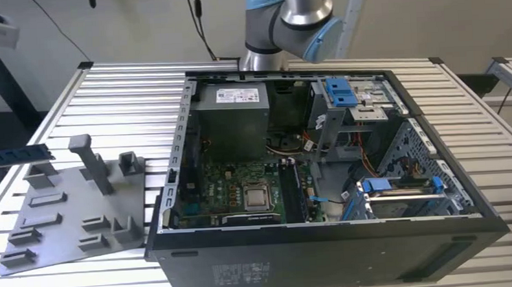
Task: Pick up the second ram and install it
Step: 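Pick up the second ram and move it above second insertion slot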
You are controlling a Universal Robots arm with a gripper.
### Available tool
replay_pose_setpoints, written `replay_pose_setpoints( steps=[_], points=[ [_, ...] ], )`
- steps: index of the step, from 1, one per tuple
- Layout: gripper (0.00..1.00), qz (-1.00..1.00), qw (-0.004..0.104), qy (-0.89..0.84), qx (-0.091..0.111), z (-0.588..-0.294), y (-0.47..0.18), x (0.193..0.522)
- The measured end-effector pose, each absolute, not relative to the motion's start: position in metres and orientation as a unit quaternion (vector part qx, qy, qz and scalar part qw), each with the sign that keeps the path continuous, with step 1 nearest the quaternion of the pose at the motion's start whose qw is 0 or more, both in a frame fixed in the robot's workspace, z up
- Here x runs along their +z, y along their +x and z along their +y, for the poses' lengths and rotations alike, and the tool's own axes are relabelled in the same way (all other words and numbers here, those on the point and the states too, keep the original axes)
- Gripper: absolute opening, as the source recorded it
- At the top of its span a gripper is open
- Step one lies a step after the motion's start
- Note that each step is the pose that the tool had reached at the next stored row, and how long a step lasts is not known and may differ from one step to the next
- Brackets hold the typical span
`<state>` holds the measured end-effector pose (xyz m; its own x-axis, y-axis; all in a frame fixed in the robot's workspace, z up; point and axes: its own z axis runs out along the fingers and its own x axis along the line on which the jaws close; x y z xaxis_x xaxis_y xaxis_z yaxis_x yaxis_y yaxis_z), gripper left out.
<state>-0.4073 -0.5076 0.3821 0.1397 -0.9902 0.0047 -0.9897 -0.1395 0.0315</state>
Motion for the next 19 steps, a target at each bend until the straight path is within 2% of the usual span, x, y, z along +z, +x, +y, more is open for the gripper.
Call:
replay_pose_setpoints(
  steps=[6, 19],
  points=[
    [0.14, -0.656, 0.013, 0.755, -0.009, -0.508, -0.407, 0.409],
    [0.14, -0.659, 0.014, 0.752, -0.008, -0.508, -0.393, 0.41]
  ],
)
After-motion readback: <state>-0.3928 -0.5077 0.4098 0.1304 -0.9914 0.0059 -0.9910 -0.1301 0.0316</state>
